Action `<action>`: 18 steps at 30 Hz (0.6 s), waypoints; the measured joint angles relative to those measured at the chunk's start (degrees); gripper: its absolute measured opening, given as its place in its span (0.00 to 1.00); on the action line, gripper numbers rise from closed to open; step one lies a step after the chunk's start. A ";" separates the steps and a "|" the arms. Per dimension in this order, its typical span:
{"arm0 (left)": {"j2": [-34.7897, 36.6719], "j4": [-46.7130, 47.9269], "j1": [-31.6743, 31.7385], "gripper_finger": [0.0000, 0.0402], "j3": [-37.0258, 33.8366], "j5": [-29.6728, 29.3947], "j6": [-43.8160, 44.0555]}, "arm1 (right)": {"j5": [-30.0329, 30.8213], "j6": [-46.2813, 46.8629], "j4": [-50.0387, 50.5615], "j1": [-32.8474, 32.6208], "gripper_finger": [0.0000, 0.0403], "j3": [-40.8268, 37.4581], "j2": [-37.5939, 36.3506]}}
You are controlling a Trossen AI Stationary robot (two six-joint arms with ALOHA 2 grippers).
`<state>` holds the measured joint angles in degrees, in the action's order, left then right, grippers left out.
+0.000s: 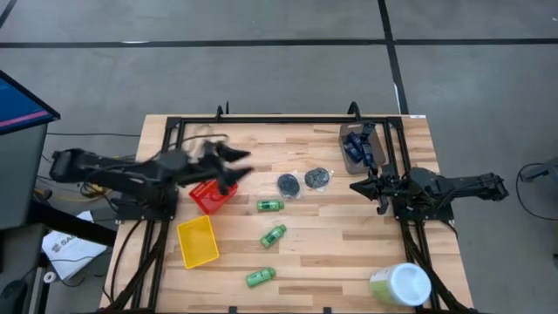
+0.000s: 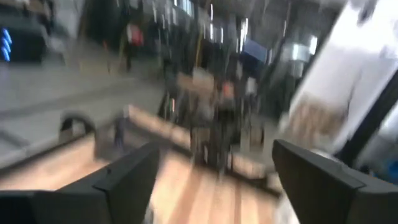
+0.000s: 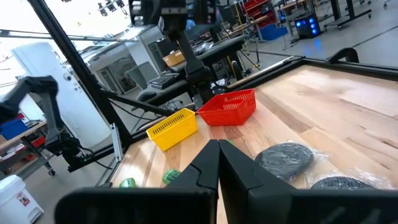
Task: Pick & Place Travel size toiletries
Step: Put the top bottle of shampoo into the red bin
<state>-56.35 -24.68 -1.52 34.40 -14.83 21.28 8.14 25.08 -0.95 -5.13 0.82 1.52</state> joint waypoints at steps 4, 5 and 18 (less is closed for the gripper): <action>-10.41 9.47 0.72 0.85 7.48 5.65 0.04 | 0.00 0.00 0.00 0.00 0.00 0.00 0.00; -12.72 11.10 1.05 0.86 8.89 7.12 0.00 | 0.00 0.00 0.00 0.00 0.00 0.00 0.00; -33.70 14.35 1.36 0.87 14.75 14.90 -6.78 | 0.02 0.00 0.00 0.00 0.00 0.00 0.00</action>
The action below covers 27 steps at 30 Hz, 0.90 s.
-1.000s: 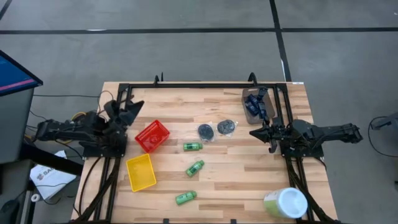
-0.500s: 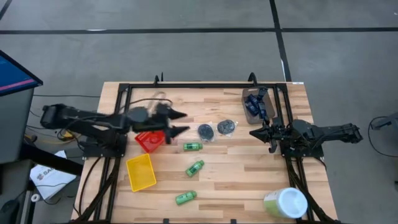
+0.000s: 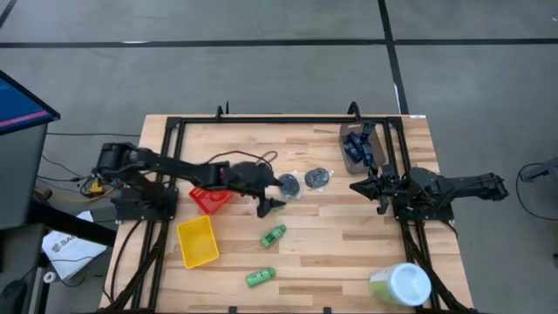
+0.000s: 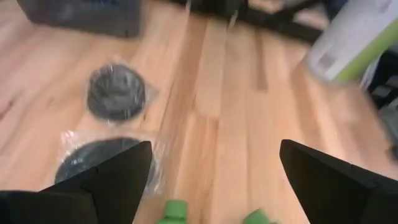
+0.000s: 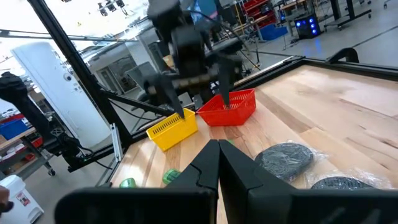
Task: Pick & Place Travel size toiletries
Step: Put the top bottle of shampoo into the red bin
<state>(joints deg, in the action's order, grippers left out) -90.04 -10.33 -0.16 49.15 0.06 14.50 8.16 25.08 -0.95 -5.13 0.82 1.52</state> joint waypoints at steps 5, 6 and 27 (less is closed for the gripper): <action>-5.80 0.28 -1.21 0.87 0.00 -3.34 -2.22 | 0.00 -0.02 0.00 0.00 0.00 -0.02 0.02; -6.80 0.12 -1.39 0.87 0.00 -4.09 -2.24 | 0.00 -0.02 0.00 0.00 0.00 -0.02 0.02; -16.87 1.82 -1.82 0.75 0.13 -5.96 -2.39 | 0.00 -0.04 0.02 0.00 0.00 -0.02 0.02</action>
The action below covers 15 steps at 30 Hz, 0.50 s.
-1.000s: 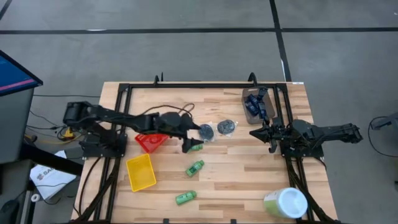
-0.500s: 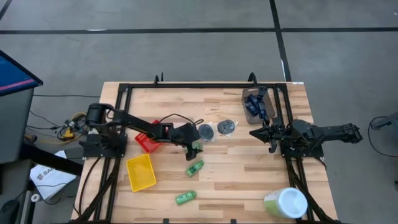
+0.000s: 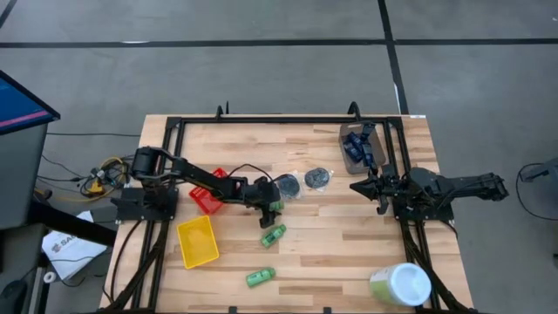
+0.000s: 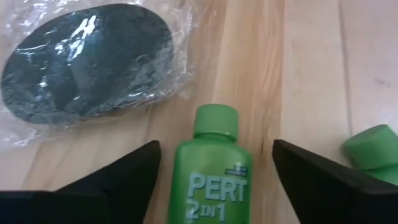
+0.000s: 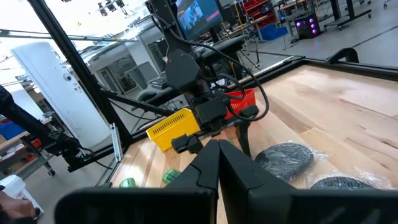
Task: Pick & Place Travel size toiletries
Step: Put the top bottle of shampoo into the red bin
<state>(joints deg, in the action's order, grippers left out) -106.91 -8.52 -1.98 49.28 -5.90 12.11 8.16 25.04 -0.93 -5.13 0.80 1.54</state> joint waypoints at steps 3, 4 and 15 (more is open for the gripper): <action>0.00 0.49 -0.02 0.66 0.00 -1.80 0.03 | 0.00 0.01 0.00 0.00 0.00 0.00 0.00; 0.00 0.59 -0.02 0.63 -0.02 -2.29 0.05 | 0.00 -0.01 0.00 0.00 0.00 0.00 0.00; 0.02 0.84 -0.02 0.39 -0.09 -4.91 0.34 | 0.00 -0.01 0.00 0.00 0.00 0.00 0.00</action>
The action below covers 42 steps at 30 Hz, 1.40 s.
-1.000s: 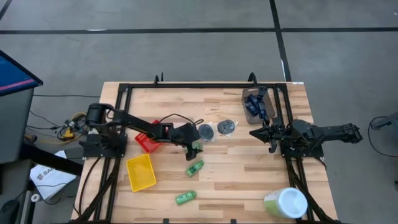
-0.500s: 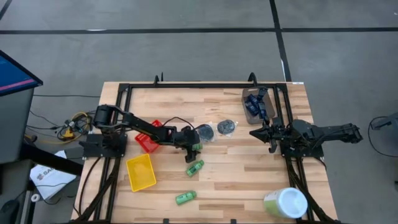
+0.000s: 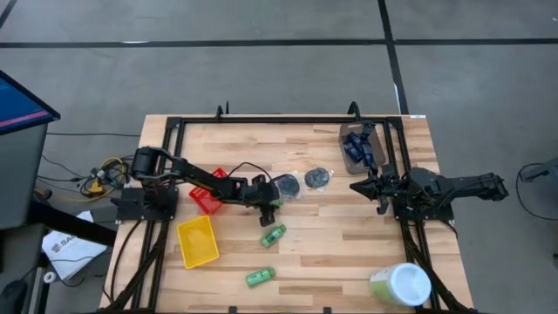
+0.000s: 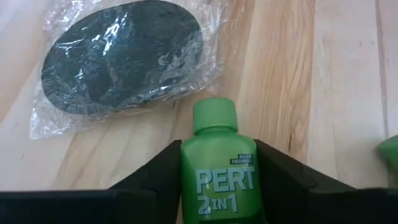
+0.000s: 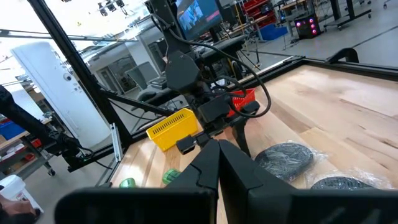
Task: Pick & Place Travel size toiletries
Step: Put the top bottle of shampoo into the red bin
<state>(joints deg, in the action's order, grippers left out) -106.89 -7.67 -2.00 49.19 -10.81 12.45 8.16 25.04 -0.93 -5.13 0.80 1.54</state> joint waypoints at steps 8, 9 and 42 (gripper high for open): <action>2.33 0.71 0.04 0.47 0.05 -0.34 1.49 | 0.02 0.00 0.00 0.00 0.00 0.00 -0.01; 2.94 -0.12 0.04 0.46 0.39 -0.59 1.48 | 0.00 0.00 0.00 0.00 0.00 0.00 -0.02; 43.22 36.12 -0.07 0.43 -7.29 -23.27 16.71 | 0.02 0.00 0.00 0.00 0.00 0.00 -0.10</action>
<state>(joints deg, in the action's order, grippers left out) -63.67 28.44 -2.07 41.90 -34.08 29.16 8.19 25.04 -0.93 -5.13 0.80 1.44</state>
